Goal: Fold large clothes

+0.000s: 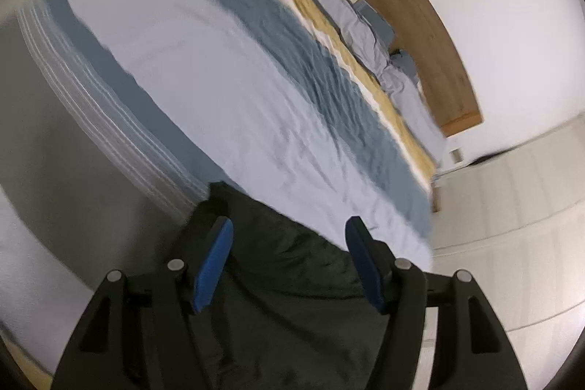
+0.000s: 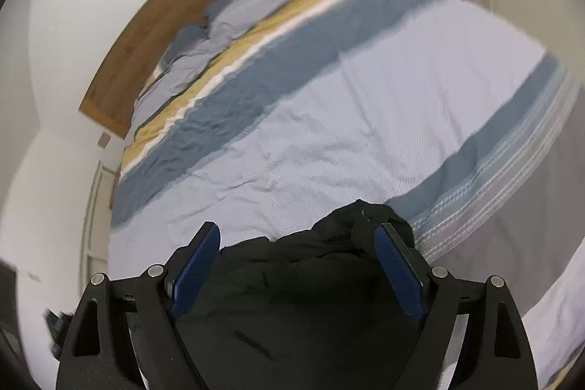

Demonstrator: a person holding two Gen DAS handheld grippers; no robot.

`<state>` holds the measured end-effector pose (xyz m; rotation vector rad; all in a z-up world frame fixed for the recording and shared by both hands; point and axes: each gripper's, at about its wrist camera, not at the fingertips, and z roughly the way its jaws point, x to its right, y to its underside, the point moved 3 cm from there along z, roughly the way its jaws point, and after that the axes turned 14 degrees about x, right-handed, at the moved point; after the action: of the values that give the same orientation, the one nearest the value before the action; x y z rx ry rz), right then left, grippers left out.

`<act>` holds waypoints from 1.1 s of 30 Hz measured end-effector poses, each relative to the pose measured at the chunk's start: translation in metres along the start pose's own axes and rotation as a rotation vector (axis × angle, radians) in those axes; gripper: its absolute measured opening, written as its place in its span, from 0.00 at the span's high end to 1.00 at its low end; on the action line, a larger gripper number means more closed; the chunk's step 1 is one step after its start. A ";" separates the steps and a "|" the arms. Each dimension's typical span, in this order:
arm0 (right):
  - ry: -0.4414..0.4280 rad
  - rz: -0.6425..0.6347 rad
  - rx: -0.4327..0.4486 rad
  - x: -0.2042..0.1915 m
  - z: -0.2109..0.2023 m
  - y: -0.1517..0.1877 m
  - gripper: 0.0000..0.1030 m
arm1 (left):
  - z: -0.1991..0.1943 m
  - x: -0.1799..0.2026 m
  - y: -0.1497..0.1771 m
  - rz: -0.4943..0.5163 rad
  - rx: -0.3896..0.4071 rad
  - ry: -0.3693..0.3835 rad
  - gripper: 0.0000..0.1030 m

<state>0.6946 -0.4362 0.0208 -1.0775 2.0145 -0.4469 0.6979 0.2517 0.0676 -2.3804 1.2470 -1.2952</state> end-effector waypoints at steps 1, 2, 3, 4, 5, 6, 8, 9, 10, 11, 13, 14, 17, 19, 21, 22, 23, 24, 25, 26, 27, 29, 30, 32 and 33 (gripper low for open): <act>-0.002 -0.029 0.008 -0.005 -0.007 0.002 0.17 | -0.007 0.005 0.003 0.046 0.010 -0.020 0.39; -0.006 -0.061 0.017 -0.010 -0.014 0.004 0.17 | -0.014 0.011 0.008 0.101 0.019 -0.045 0.39; -0.010 -0.098 0.024 -0.016 -0.021 0.008 0.17 | -0.021 0.017 0.017 0.154 0.028 -0.065 0.39; -0.014 -0.135 0.029 -0.023 -0.028 0.013 0.17 | -0.026 0.022 0.025 0.195 0.033 -0.074 0.39; -0.020 -0.172 0.036 -0.029 -0.035 0.019 0.17 | -0.031 0.025 0.034 0.226 0.035 -0.075 0.39; -0.029 -0.215 0.042 -0.037 -0.041 0.027 0.17 | -0.035 0.030 0.047 0.264 0.037 -0.071 0.39; -0.055 -0.291 0.043 -0.053 -0.052 0.047 0.17 | -0.039 0.035 0.072 0.322 0.031 -0.067 0.39; -0.067 -0.319 0.040 -0.059 -0.056 0.058 0.17 | -0.040 0.038 0.088 0.357 0.026 -0.065 0.39; -0.080 -0.354 0.035 -0.067 -0.059 0.072 0.17 | -0.041 0.039 0.103 0.388 0.027 -0.070 0.39; -0.097 -0.389 0.027 -0.075 -0.061 0.087 0.17 | -0.043 0.041 0.117 0.418 0.032 -0.075 0.39; -0.122 -0.447 0.016 -0.087 -0.063 0.115 0.17 | -0.042 0.044 0.146 0.456 0.024 -0.066 0.39; -0.134 -0.478 0.010 -0.093 -0.064 0.132 0.17 | -0.041 0.045 0.161 0.472 0.018 -0.056 0.39; -0.162 -0.524 -0.001 -0.101 -0.066 0.175 0.17 | -0.039 0.053 0.203 0.530 -0.006 -0.025 0.39; -0.168 -0.554 -0.006 -0.103 -0.066 0.198 0.17 | -0.032 0.058 0.226 0.582 -0.022 -0.013 0.39; -0.168 -0.588 -0.018 -0.103 -0.062 0.219 0.17 | -0.019 0.066 0.244 0.637 -0.027 -0.014 0.39; -0.169 -0.609 -0.029 -0.104 -0.056 0.227 0.17 | -0.011 0.069 0.250 0.662 -0.021 -0.018 0.39; -0.165 -0.631 -0.044 -0.105 -0.047 0.235 0.17 | -0.004 0.071 0.252 0.675 -0.014 -0.020 0.39; -0.161 -0.643 -0.052 -0.106 -0.040 0.238 0.17 | 0.004 0.073 0.253 0.685 -0.006 -0.022 0.39; -0.158 -0.652 -0.058 -0.106 -0.029 0.238 0.17 | 0.018 0.075 0.251 0.694 0.001 -0.023 0.39; -0.155 -0.655 -0.059 -0.107 -0.019 0.237 0.17 | 0.026 0.076 0.248 0.695 0.002 -0.024 0.39; -0.153 -0.655 -0.058 -0.109 -0.008 0.234 0.17 | 0.037 0.077 0.246 0.695 0.000 -0.029 0.39; -0.147 -0.650 -0.054 -0.113 0.015 0.224 0.16 | 0.061 0.078 0.237 0.684 -0.007 -0.043 0.37; -0.145 -0.647 -0.055 -0.113 0.024 0.218 0.15 | 0.071 0.079 0.232 0.681 -0.010 -0.050 0.37; -0.138 -0.644 -0.049 -0.117 0.042 0.208 0.15 | 0.091 0.084 0.223 0.691 -0.017 -0.064 0.37; -0.138 -0.641 -0.052 -0.118 0.049 0.204 0.15 | 0.099 0.087 0.217 0.695 -0.021 -0.071 0.37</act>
<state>0.6622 -0.2195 -0.0791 -1.7366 1.5354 -0.6240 0.6681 0.0262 -0.0448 -1.7113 1.8294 -0.9570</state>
